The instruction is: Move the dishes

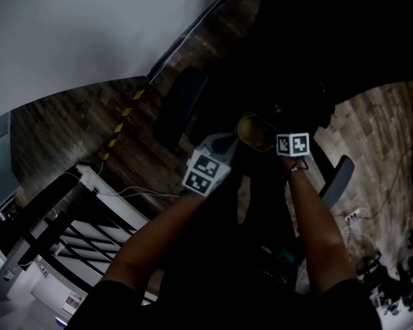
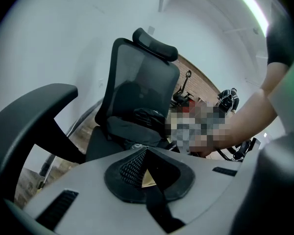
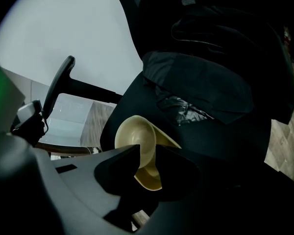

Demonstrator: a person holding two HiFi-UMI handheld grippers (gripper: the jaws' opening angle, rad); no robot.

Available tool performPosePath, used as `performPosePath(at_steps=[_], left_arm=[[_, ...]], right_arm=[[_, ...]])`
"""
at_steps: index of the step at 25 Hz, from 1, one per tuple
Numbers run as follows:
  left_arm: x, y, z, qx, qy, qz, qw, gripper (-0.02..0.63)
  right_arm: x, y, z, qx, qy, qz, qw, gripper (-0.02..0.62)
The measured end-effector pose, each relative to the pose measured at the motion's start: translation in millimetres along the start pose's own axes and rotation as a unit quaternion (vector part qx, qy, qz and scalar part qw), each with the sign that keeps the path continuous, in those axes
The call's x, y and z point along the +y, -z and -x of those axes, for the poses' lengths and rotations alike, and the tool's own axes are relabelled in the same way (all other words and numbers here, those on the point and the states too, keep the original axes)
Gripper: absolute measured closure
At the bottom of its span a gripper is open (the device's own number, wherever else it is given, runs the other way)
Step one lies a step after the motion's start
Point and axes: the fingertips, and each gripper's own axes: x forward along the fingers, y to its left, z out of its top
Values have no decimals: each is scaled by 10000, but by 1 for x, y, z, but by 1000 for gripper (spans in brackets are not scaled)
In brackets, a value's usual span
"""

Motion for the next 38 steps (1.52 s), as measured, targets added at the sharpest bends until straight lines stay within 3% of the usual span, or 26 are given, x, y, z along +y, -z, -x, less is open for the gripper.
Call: performPosePath(at_steps=[14, 16, 21, 32, 38], left_arm=[[-3, 13, -14, 199, 210, -102, 9995, 615], [-3, 15, -13, 212, 218, -104, 9995, 615], [-5, 16, -8, 212, 213, -102, 9995, 615], [-28, -2, 11, -25, 40, -59, 10000, 617], [-41, -22, 37, -404, -146, 372, 9984, 615]], right_arm=[[-14, 11, -32, 200, -118, -452, 9987, 503], [-14, 11, -31, 202, -84, -464, 9987, 556], [-13, 14, -27, 236, -24, -461, 9987, 580], [14, 2, 32, -60, -210, -405, 9989, 578], [36, -5, 82, -235, -334, -237, 9989, 578]])
